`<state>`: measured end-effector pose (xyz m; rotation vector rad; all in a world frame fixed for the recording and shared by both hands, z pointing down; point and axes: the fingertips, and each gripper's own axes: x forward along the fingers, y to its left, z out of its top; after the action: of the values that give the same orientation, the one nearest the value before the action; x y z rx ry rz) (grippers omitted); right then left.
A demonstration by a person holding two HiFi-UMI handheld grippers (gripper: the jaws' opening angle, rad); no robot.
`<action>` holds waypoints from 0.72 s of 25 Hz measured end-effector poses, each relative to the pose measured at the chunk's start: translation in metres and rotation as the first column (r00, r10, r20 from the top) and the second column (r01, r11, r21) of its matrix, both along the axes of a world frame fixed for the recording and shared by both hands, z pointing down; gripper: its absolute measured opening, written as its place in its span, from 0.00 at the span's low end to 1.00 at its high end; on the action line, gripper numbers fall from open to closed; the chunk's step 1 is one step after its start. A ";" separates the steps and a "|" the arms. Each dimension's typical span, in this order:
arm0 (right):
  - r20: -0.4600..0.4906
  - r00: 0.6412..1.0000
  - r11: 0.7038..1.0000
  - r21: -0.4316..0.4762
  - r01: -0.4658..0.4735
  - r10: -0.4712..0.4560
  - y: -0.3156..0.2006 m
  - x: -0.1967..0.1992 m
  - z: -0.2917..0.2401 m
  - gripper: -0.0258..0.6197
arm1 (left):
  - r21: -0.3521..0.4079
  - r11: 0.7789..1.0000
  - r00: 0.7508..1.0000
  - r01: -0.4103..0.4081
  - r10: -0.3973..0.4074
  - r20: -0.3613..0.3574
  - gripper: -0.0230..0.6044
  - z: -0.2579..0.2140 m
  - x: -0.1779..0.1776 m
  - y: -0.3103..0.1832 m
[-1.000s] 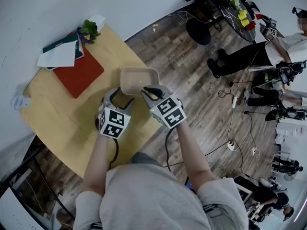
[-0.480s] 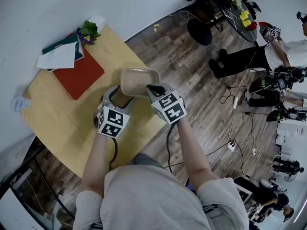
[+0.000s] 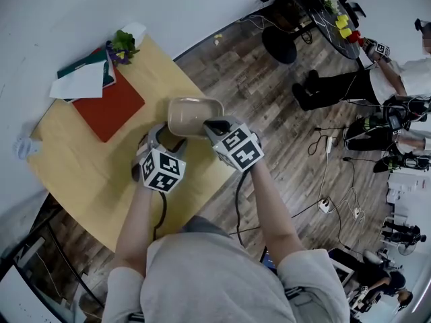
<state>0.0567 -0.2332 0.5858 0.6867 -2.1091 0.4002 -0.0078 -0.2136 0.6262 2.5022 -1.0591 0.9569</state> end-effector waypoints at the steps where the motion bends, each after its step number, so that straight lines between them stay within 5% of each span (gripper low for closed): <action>1: -0.014 1.000 1.000 0.002 0.013 -0.013 0.000 0.000 0.000 0.05 | 0.004 1.000 1.000 0.002 -0.002 0.001 0.47 -0.001 -0.001 0.000; 13: -0.059 0.997 0.997 0.056 0.059 -0.056 -0.002 0.001 -0.001 0.07 | 0.019 1.000 1.000 0.015 -0.015 0.024 0.44 0.001 -0.002 -0.001; 18: -0.111 0.984 0.983 0.112 0.148 -0.136 0.004 -0.002 -0.007 0.13 | 0.034 0.999 0.999 0.009 -0.011 0.052 0.40 0.003 -0.003 -0.002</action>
<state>0.0546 -0.2295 0.5784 0.6073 -2.0811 0.1565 -0.0112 -0.2158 0.6289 2.5089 -1.1112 1.0147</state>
